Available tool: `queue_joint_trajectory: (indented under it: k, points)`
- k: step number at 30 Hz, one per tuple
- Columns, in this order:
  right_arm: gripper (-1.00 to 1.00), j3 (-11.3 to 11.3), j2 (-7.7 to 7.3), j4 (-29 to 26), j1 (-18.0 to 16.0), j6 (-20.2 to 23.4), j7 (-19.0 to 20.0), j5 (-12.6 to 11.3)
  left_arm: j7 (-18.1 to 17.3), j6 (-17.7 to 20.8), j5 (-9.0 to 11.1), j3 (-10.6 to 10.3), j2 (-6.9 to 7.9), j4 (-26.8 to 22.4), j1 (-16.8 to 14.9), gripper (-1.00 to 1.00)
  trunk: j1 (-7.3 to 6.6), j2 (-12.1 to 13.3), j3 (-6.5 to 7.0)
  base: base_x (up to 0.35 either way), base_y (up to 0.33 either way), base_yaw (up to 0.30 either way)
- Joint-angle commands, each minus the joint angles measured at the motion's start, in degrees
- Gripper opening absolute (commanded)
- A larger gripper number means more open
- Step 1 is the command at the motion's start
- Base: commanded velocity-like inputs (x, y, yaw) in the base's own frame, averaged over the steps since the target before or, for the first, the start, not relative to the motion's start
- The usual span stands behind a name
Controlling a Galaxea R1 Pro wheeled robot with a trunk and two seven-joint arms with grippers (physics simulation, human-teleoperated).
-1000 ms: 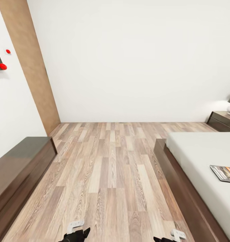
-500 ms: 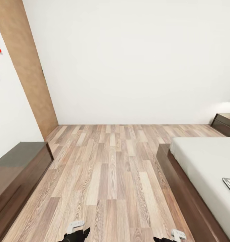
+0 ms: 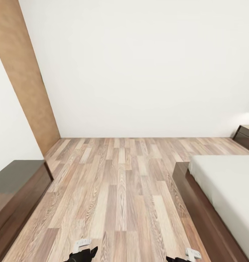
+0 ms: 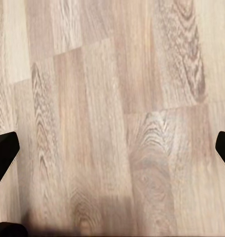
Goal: In the bedroom, move the book from the bed onto either nightstand, and place the two sandals side by side next to the bed.
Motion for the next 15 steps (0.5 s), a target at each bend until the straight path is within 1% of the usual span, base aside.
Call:
queue_joint_trajectory:
  k: [1,15]
  points:
    - [1.0,-0.19,-0.01,0.03,-0.03,0.08,0.24,-0.18,-0.36,-0.05,0.22,0.29,0.01,0.08,-0.04,1.0,0.03,-0.02,-0.05,0.33,0.0,0.0]
    - [1.0,-0.2,-0.02,0.03,-0.03,0.08,0.24,-0.18,-0.33,-0.05,0.22,0.27,-0.02,0.08,-0.04,1.0,0.03,-0.02,-0.05,0.33,0.0,0.0]
